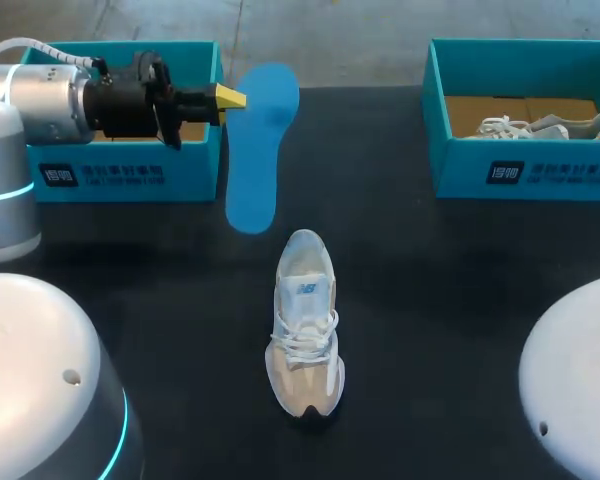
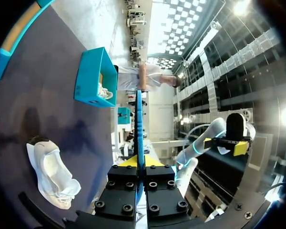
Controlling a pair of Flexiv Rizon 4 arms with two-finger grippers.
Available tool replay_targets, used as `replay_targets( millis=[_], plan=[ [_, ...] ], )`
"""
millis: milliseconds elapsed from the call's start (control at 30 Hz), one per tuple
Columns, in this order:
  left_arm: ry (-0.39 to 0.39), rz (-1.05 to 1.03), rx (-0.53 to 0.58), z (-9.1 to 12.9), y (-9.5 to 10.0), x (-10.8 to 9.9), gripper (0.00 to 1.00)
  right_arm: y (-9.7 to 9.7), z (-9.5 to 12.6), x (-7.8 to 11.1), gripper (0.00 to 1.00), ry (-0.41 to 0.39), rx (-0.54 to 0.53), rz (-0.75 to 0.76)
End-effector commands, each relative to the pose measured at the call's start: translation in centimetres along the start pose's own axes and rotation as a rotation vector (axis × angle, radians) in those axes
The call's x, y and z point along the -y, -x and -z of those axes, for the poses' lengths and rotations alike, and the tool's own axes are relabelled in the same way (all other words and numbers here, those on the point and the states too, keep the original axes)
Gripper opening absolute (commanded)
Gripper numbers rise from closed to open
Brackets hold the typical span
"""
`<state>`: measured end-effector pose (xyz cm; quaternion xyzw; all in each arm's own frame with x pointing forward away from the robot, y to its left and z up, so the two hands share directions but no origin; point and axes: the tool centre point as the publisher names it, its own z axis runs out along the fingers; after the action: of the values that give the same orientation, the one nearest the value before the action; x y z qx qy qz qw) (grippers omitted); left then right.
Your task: Take the shoe out of the shoebox, open the shoe tongue, remove and reinsert the insole, then place the shoe into the shoebox
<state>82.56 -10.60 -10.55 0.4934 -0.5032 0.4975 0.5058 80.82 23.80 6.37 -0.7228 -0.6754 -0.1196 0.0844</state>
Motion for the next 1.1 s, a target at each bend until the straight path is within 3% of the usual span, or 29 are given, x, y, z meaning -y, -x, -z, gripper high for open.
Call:
replay_targets(
  millis=[33, 400, 1100],
  plan=[
    [-0.002, 0.000, 0.003, 0.0, 0.0, -0.1, 0.00, -1.3, -0.6, 0.3, 1.00, 0.024, 0.548, 0.018],
    [-0.002, 0.000, 0.003, 0.0, 0.0, -0.1, 0.00, -3.1, -2.3, 1.8, 1.00, 0.139, 0.536, -0.001],
    [-0.002, 0.000, 0.003, 0.0, 0.0, -0.1, 0.00, -4.1, -3.9, 1.8, 1.00, 0.154, 0.402, 0.003]
  ],
)
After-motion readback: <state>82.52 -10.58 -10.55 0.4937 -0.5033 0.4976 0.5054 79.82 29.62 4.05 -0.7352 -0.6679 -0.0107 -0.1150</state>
